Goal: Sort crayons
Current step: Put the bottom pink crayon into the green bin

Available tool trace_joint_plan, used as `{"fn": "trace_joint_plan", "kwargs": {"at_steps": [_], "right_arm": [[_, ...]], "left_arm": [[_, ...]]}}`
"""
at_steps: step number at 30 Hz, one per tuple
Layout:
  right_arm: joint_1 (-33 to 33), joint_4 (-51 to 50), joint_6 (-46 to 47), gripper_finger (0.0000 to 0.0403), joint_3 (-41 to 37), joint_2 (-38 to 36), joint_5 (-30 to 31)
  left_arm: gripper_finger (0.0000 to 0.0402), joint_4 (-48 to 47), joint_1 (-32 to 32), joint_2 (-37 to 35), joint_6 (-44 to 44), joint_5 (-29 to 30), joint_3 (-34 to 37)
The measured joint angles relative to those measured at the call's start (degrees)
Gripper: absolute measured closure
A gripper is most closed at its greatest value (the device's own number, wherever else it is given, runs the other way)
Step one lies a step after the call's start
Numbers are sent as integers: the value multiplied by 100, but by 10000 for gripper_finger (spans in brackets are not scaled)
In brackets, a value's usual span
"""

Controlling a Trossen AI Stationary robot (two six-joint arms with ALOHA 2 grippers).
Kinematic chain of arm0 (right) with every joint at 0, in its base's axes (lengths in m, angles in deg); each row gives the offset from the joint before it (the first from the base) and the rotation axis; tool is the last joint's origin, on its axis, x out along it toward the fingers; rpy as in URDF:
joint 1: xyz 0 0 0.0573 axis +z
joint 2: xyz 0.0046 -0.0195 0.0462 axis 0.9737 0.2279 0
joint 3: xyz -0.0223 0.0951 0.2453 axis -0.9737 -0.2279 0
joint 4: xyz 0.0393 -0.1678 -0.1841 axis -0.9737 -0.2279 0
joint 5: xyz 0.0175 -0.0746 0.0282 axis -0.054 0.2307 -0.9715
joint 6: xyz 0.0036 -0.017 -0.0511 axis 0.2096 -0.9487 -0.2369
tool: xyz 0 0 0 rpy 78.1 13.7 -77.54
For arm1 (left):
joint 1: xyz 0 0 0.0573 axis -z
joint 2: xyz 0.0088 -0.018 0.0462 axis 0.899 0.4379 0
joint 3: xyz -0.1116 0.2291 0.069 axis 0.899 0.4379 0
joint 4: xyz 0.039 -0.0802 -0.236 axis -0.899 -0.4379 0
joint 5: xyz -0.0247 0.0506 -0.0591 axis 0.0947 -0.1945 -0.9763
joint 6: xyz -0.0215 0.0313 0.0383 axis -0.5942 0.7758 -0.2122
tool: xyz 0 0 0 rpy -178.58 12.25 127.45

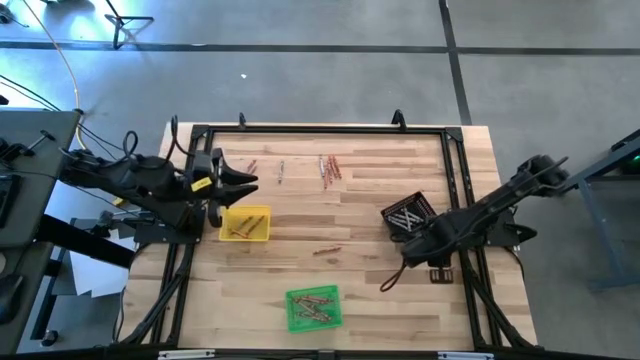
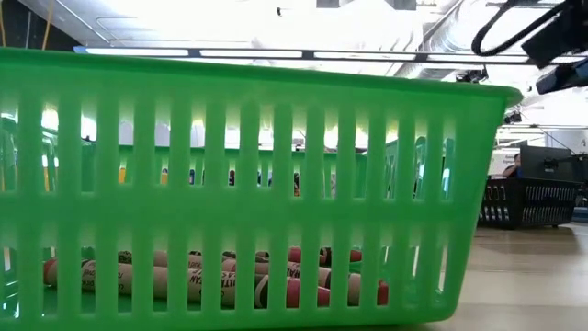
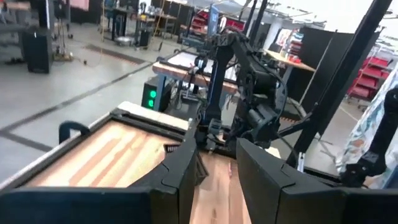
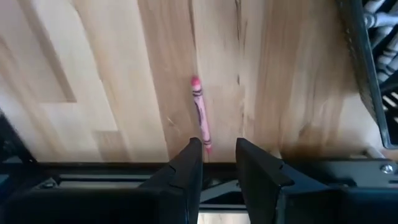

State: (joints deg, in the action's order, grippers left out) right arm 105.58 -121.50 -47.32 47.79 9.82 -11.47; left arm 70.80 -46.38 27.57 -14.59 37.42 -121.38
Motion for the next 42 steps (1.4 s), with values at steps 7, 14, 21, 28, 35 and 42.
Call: {"fn": "trace_joint_plan", "kwargs": {"at_steps": [7,14,21,28,35,42], "right_arm": [[130,-71,-246,313,-243,254,-72],[330,687,197,313,-931,245,-427],[538,1881,296,313,-1567,243,-692],[553,2056,237,313,-1826,241,-503],[553,2848,321,313,-2167,239,-753],[538,3070,785,338,-2245,225,-678]], "left_arm": [[300,27,0,236,-402,3,0],[300,159,0,495,-781,49,2],[300,600,0,698,-784,60,2],[300,844,0,837,-783,148,2],[300,997,0,913,-788,185,2],[300,1038,2,950,-819,187,2]]}}
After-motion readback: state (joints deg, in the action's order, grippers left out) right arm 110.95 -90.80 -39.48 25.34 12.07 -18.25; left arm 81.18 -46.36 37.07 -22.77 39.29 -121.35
